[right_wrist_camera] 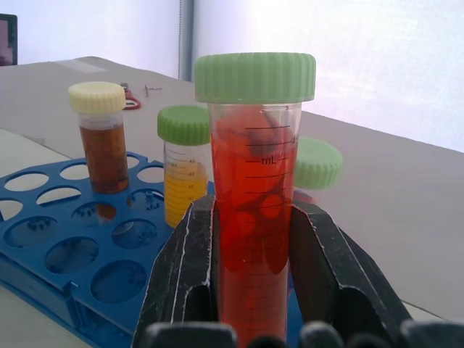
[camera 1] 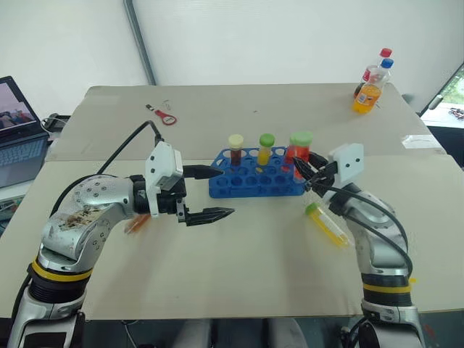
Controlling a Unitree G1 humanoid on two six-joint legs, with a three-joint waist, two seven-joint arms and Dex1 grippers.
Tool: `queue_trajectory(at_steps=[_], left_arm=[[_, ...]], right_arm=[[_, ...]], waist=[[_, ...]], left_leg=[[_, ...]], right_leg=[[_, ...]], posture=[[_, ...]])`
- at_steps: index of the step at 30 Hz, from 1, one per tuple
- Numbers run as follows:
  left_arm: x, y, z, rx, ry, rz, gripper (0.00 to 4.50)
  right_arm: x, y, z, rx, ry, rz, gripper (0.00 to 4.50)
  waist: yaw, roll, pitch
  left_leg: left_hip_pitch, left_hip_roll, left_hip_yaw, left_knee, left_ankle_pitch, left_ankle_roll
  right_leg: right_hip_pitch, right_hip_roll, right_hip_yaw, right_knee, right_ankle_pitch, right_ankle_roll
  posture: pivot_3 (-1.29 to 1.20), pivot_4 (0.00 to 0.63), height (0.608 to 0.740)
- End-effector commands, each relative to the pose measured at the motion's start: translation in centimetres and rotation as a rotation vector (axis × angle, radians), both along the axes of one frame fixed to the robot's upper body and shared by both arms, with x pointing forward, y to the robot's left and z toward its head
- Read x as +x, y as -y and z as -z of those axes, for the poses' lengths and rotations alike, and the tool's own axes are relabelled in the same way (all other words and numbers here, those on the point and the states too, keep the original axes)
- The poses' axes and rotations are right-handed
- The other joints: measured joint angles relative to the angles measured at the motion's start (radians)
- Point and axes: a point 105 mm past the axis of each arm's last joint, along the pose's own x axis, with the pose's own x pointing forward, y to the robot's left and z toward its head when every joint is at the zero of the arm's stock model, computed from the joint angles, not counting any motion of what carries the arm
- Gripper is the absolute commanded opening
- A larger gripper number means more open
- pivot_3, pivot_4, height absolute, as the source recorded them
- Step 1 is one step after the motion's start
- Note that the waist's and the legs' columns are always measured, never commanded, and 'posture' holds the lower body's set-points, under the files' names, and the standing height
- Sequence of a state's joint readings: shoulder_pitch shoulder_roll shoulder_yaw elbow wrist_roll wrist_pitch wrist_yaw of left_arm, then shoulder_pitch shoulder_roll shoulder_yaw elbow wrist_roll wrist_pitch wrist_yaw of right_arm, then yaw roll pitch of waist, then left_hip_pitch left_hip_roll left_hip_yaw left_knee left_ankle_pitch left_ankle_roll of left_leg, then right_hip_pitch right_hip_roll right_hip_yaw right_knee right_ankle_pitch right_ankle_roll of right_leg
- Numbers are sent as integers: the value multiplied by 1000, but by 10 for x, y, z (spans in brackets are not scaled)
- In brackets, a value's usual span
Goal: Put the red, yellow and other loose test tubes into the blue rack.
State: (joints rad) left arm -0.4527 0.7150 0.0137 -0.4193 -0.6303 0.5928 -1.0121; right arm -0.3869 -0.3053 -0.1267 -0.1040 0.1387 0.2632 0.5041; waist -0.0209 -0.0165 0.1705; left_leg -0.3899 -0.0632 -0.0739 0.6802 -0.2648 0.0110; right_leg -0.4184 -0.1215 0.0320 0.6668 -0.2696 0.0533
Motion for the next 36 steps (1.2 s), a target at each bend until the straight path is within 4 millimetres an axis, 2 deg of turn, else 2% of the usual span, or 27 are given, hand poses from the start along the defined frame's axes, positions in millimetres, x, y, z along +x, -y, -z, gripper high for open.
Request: queue_trajectory(at_steps=[1, 12, 17, 19, 26, 29, 33, 36], left_arm=[[-3, 2, -8, -3, 28, 19, 4500], [-3, 1, -7, 2, 31, 8, 4500], [-3, 1, -8, -2, 33, 2, 4500], [-3, 1, -7, -5, 34, -4, 4500], [2, 2, -8, -22, 49, -30, 4500], [6, 1, -10, -36, 62, -57, 4500], [2, -3, -4, 2, 53, -43, 4500], [-7, -5, 5, 61, 47, 9, 4500]], right_arm=[[0, -2, -12, 9, 71, 7, 941], [9, -10, -3, 43, 82, 32, 939], [6, -11, 6, 96, 43, 41, 938], [4, -8, 10, 115, 29, 48, 1986], [4, 2, 10, 76, -4, 75, 4426], [-2, 7, 6, 27, -23, 66, 4474], [-36, 19, -3, -144, -131, 3, 4474], [-59, 20, -4, -248, -269, -48, 4474]], waist=[[0, 0, 0], [-9, 0, 0], [-17, 0, 0], [-18, 0, 0], [-21, 0, 0], [-21, 0, 0], [-10, 0, 0], [-11, 0, 0]], left_leg=[[0, 0, 0, 0, 0, 0], [0, 5, 2, 0, 0, 0], [0, 7, 3, 0, 0, 0], [0, 7, 3, 0, 0, 0], [0, 7, 4, 0, 0, 0], [0, 7, 4, 0, 0, 0], [-1, 7, 4, 0, -1, 1], [-1, 7, 4, 0, -2, 3]], right_leg=[[-1, 0, 1, 0, 0, 0], [-1, 6, 4, 0, 1, -2], [-2, 8, 5, 1, 2, -3], [-2, 9, 6, 1, 2, -3], [-3, 9, 7, 0, 2, -3], [-3, 9, 8, 0, 2, -3], [-3, 9, 7, -1, 2, -3], [-3, 9, 8, -2, 2, -3]], posture=[[0, 150, 740], [0, 150, 740], [0, 150, 740], [0, 150, 740], [0, 150, 740], [0, 150, 740], [0, 150, 740], [0, 150, 740]])
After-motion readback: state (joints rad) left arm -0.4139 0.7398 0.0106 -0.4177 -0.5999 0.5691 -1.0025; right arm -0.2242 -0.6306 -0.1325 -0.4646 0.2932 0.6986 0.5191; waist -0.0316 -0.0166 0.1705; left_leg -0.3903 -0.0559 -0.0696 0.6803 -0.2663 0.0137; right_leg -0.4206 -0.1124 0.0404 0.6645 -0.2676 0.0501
